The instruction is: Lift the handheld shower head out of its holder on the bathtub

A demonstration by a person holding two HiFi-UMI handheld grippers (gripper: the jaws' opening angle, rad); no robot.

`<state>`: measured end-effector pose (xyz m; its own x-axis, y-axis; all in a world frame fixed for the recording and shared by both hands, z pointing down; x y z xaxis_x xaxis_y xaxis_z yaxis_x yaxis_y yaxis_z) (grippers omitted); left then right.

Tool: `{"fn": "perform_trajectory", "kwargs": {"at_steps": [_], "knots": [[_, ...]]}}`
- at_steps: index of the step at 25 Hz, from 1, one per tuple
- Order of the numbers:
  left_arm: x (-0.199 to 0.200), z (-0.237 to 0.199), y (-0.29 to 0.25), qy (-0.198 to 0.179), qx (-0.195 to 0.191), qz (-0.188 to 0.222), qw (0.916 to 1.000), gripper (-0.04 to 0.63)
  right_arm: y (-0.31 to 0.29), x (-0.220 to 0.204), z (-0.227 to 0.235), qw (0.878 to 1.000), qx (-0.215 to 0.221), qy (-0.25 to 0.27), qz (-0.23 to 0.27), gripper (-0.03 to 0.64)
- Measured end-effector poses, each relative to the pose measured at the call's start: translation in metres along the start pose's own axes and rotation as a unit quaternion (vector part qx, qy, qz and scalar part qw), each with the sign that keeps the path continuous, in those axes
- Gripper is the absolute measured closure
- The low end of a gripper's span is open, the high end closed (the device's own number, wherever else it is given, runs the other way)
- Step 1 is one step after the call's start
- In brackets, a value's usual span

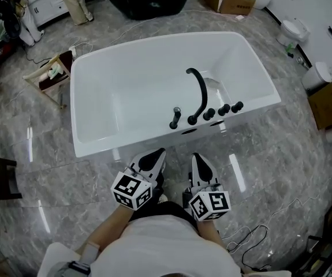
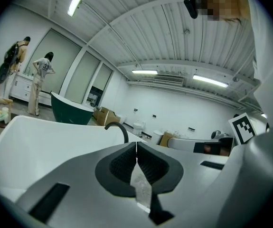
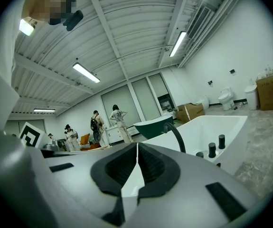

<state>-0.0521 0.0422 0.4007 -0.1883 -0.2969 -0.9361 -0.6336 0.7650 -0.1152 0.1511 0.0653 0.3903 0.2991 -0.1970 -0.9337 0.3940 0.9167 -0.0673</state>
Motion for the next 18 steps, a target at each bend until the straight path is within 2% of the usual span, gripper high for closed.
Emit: {"fn": "perform_trajectory", "kwargs": {"at_steps": [5,13,18], "knots": [[0.027,-0.027,-0.044,-0.005,-0.010,0.016,0.9998,0.583,-0.045,0.018,0.015,1.000,0.000,0.013,0.005,0.598],[0.054,-0.066,-0.100,-0.008,-0.033,0.014,0.9993,0.583,-0.097,0.039,0.031,0.999,-0.019,0.027,0.015,0.598],[0.068,-0.086,-0.130,-0.013,-0.061,0.024,0.9978,0.583,-0.124,0.045,0.037,0.999,-0.027,0.033,0.031,0.600]]}}
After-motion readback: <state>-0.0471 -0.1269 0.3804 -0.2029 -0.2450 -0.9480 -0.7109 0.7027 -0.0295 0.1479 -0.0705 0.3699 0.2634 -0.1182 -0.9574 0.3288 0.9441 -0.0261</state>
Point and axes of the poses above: the fingertips, and each gripper's own axes: y backward along the fingers, z to its right, x out of its top, the point moved 10 cm from there along y, backward along the fingers, and after that the axes turned 6 degrees about z, right-handed, at the moved point
